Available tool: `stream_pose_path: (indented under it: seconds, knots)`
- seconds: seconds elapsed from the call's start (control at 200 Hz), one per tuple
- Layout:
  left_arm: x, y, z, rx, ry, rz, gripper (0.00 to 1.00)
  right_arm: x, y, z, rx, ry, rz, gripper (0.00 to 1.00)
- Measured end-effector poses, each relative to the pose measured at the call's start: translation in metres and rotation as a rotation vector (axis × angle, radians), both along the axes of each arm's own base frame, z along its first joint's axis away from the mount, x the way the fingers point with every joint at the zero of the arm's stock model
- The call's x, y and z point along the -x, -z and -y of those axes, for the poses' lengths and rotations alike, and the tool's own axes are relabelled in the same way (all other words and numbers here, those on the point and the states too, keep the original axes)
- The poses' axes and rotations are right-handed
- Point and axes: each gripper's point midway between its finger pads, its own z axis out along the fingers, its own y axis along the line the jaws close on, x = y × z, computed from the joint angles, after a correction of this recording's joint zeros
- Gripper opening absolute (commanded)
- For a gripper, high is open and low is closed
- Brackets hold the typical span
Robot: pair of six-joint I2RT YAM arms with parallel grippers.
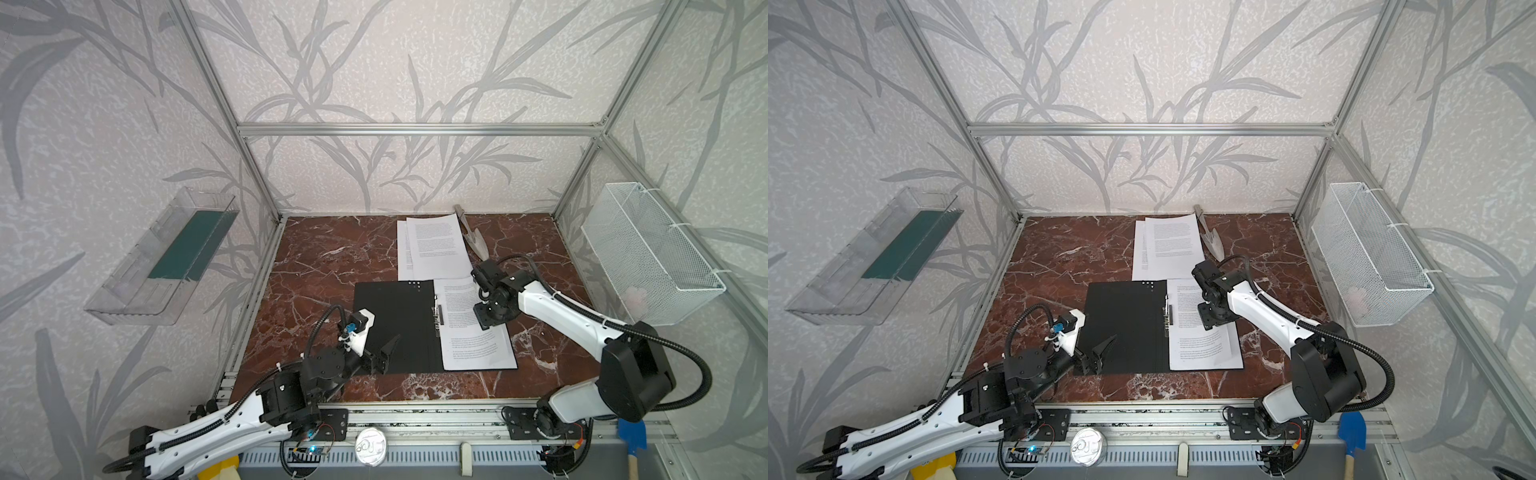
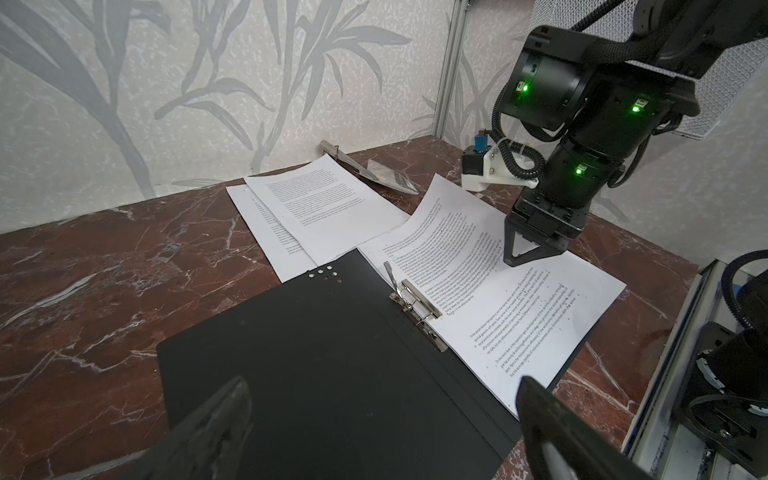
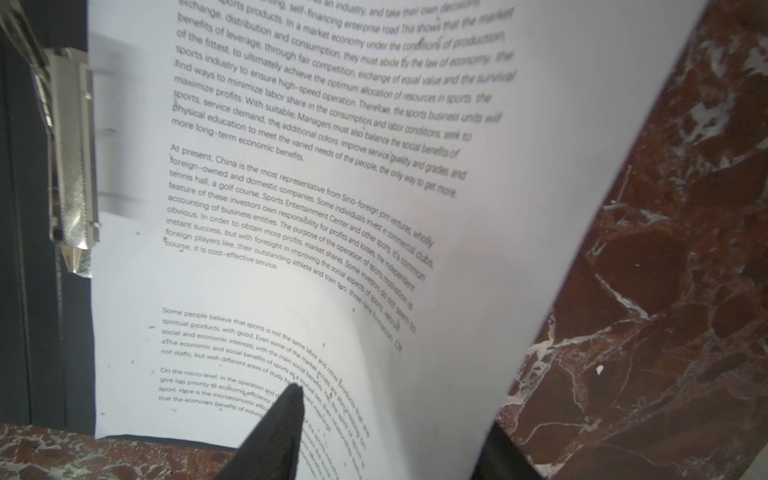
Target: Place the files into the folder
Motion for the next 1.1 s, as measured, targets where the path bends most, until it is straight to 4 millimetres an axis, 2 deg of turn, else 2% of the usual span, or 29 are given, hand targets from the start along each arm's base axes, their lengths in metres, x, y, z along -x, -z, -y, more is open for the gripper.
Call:
stream_pose_path:
  seconds: [0.355,0.415,0.47,0.505,0.53,0.64,0.725,0.92,1.1]
  knots:
    - [0.000,-0.002,-0.001,0.009,-0.001,0.004,0.99,-0.005,-0.026,0.003,-0.007,-0.006,0.118,0.72]
    - [0.000,-0.002,-0.001,0.010,-0.001,0.004,0.99,-0.004,-0.038,0.001,-0.031,-0.012,0.161,0.74]
    - [0.000,-0.003,-0.001,0.011,-0.002,0.004,0.99,-0.004,-0.053,-0.003,-0.076,-0.015,0.215,0.80]
    - [0.000,-0.003,-0.002,0.014,-0.002,0.003,0.99,-0.004,-0.064,-0.006,-0.121,-0.014,0.264,0.94]
    - [0.001,-0.003,-0.002,0.019,-0.003,0.001,0.99,-0.004,-0.072,-0.007,-0.152,-0.016,0.302,1.00]
    - [0.001,-0.003,-0.003,0.028,-0.009,-0.006,0.99,0.004,-0.103,-0.009,-0.273,-0.011,0.443,0.99]
    - [-0.001,0.000,-0.005,0.026,-0.025,-0.019,0.99,0.007,-0.117,-0.011,-0.342,-0.014,0.506,0.99]
    - [-0.009,0.017,-0.005,-0.010,-0.073,-0.084,0.99,0.007,-0.114,-0.030,-0.445,-0.043,0.501,0.99]
    - [-0.035,0.035,0.008,-0.043,-0.115,-0.246,0.97,0.008,-0.104,-0.043,-0.527,-0.056,0.491,0.99]
